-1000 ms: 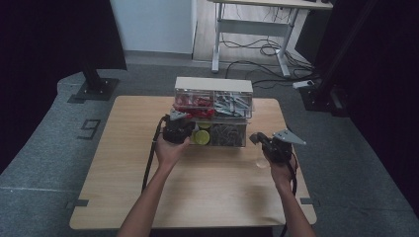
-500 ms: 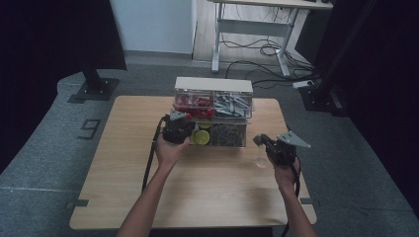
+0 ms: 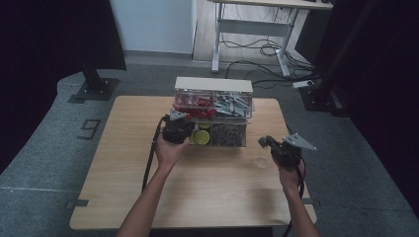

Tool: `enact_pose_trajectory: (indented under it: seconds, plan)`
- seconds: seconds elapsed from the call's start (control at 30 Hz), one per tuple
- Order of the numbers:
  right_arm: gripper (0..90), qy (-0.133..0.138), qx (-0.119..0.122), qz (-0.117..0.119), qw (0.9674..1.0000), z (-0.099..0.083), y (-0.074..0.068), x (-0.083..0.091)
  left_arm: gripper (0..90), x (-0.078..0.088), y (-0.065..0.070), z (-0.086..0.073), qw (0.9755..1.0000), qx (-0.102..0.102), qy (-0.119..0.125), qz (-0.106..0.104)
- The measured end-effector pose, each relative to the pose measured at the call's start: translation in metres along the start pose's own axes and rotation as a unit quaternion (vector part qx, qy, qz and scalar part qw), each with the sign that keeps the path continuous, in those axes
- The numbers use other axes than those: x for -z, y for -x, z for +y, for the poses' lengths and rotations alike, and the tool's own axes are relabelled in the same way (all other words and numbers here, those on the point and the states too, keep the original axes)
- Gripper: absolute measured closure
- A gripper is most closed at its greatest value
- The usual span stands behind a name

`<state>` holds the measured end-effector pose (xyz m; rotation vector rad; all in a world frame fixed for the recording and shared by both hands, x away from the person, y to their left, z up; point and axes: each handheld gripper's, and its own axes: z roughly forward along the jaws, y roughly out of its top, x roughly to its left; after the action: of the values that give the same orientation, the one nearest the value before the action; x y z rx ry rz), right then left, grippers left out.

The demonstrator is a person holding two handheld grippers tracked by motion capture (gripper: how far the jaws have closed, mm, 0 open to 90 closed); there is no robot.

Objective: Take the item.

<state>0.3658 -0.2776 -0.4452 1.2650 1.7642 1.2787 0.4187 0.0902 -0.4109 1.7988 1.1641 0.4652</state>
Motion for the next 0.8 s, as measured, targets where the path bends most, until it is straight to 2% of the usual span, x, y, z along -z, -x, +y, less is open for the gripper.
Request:
enact_pose_trajectory:
  seconds: [0.5, 0.73, 0.8]
  plan:
    - [88.9, -0.004, -0.013, -0.015, 0.9998, -0.009, 0.015, 0.004, 90.0, -0.001, 0.002, 0.0, 1.0, -0.001, -0.001, 0.0]
    - [88.5, -0.009, -0.015, -0.015, 0.9997, -0.011, 0.018, 0.003, 90.0, -0.002, 0.003, 0.0, 1.0, -0.002, -0.002, -0.001]
    - [83.8, -0.012, -0.013, -0.011, 0.9998, -0.012, 0.018, 0.002, 90.0, -0.002, 0.003, 0.0, 1.0, -0.002, -0.001, -0.001]
